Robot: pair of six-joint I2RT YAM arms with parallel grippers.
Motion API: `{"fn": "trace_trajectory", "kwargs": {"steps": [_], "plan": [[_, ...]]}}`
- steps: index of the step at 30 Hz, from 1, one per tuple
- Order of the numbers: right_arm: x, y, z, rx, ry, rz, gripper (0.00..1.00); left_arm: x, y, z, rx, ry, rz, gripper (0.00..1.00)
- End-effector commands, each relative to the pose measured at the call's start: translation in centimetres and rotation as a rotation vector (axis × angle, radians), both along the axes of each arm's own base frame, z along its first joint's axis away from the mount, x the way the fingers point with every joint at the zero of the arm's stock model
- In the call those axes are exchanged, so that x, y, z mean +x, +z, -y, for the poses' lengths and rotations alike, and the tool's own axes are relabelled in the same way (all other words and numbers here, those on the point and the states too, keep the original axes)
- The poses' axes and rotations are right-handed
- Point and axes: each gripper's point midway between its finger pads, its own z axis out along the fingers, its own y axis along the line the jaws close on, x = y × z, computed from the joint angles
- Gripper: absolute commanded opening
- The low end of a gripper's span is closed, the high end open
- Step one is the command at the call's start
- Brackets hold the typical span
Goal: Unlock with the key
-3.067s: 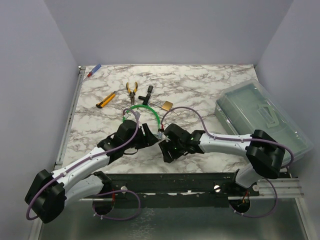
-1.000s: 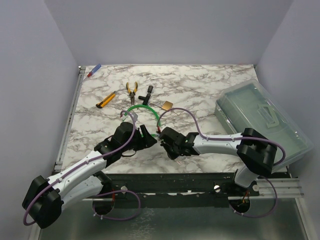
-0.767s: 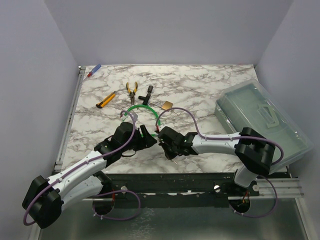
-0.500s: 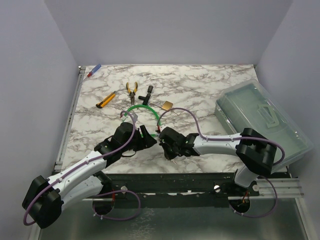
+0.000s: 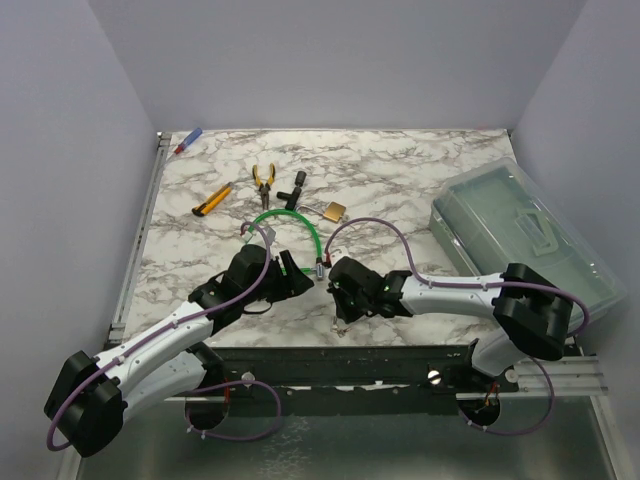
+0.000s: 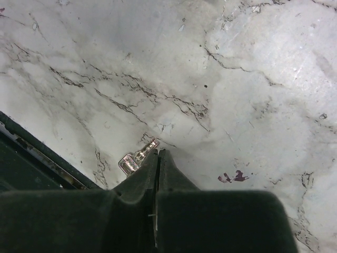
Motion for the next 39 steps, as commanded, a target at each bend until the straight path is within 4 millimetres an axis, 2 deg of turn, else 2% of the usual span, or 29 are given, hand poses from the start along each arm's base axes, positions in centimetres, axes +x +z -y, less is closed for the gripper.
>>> {"fn": "trace_trajectory", "kwargs": {"steps": [1, 3, 5, 6, 8, 12, 16, 25, 32, 39], "plan": [[-0.1, 0.1, 0.8, -0.037, -0.033, -0.012, 0.04, 0.0, -0.5, -0.2, 0.008, 0.008, -0.004, 0.62], [-0.4, 0.3, 0.9, -0.051, -0.052, -0.041, 0.17, 0.0, -0.3, -0.1, 0.005, 0.010, 0.002, 0.62], [-1.0, 1.1, 0.5, -0.024, -0.067, -0.080, 0.36, 0.1, -0.1, -0.1, 0.004, 0.011, 0.006, 0.62], [-1.4, 1.6, 0.2, -0.004, -0.072, -0.101, 0.41, 0.1, -0.2, -0.2, 0.005, 0.012, 0.007, 0.62], [-2.0, 2.4, 0.0, 0.030, -0.104, -0.141, 0.49, 0.2, -0.1, -0.2, 0.006, 0.014, 0.011, 0.62], [-2.7, 2.7, -0.4, 0.057, -0.149, -0.182, 0.56, 0.2, -0.2, -0.2, 0.011, 0.014, 0.012, 0.62], [-3.3, 1.7, -1.0, 0.017, -0.178, -0.216, 0.56, 0.2, -0.2, -0.2, 0.013, 0.003, 0.018, 0.62], [-3.2, -0.4, -1.0, -0.073, -0.253, -0.246, 0.55, -0.6, 0.0, -0.7, -0.006, 0.001, 0.031, 0.62], [-3.2, -1.6, -1.2, -0.139, -0.292, -0.244, 0.49, -0.9, -0.1, -1.1, -0.004, 0.001, 0.041, 0.62], [-3.4, -2.4, -0.6, -0.281, -0.355, -0.228, 0.37, -1.1, 0.2, -1.1, -0.008, -0.013, 0.056, 0.62]]}}
